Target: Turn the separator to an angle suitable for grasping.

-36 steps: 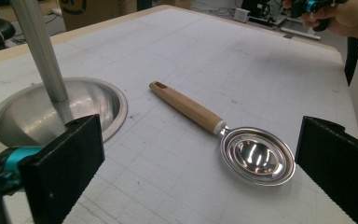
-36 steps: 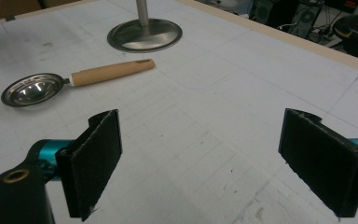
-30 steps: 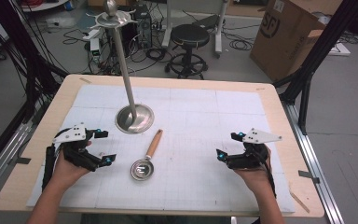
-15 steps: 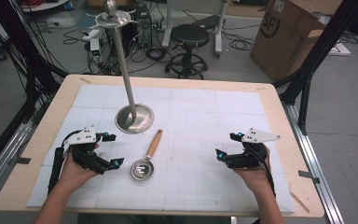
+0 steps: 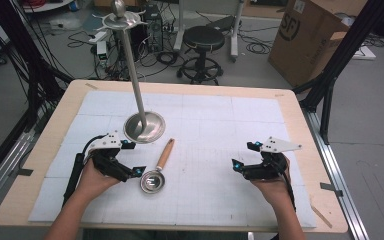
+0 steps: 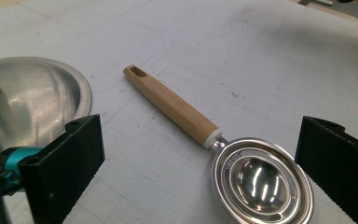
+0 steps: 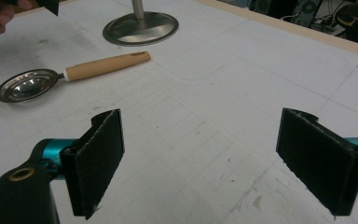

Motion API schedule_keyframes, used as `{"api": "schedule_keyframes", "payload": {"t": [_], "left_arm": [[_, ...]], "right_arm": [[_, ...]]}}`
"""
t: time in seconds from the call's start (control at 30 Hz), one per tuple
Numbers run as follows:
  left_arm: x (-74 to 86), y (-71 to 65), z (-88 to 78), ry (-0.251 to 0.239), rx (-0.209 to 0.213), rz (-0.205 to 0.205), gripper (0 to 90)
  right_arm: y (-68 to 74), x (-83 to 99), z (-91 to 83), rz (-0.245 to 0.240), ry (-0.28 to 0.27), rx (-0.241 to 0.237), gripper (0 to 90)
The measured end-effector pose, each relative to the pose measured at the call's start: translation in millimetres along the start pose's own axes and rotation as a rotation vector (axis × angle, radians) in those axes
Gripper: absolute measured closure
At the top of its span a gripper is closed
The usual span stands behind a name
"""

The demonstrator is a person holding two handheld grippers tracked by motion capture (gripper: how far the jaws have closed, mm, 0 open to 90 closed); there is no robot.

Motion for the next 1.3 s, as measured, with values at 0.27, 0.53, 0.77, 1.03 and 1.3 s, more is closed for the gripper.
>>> {"api": "schedule_keyframes", "payload": {"t": [0.27,0.53,0.77,1.03,1.3], "left_arm": [[-9.3,-1.5,18.8,0.081,-0.020,-0.005,2.0],[-16.4,0.2,35.1,0.136,-0.057,-0.023,2.0],[-18.1,-3.6,44.8,0.207,-0.062,0.000,18.4],[-17.7,-3.5,51.6,0.247,-0.080,-0.011,23.1],[-13.5,-7.4,59.6,0.299,-0.076,-0.021,29.1]], "right_arm": [[1.2,0.5,3.3,-0.006,0.011,-0.007,13.9],[1.1,0.2,4.7,-0.004,0.008,-0.014,14.0],[2.0,0.5,5.4,-0.012,0.015,-0.018,14.0],[2.4,0.8,6.8,-0.012,0.019,-0.018,14.1],[3.3,1.3,8.5,-0.011,0.028,-0.022,14.1]]}}
Point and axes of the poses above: each handheld gripper's, and its own axes: z roughly forward along the jaws, x roughly out of its underside, y roughly to its left, the point moved 5 cm from there along z, roughly forward along the jaws, and after that the axes turned 6 degrees about -x, right-handed, at the moved point
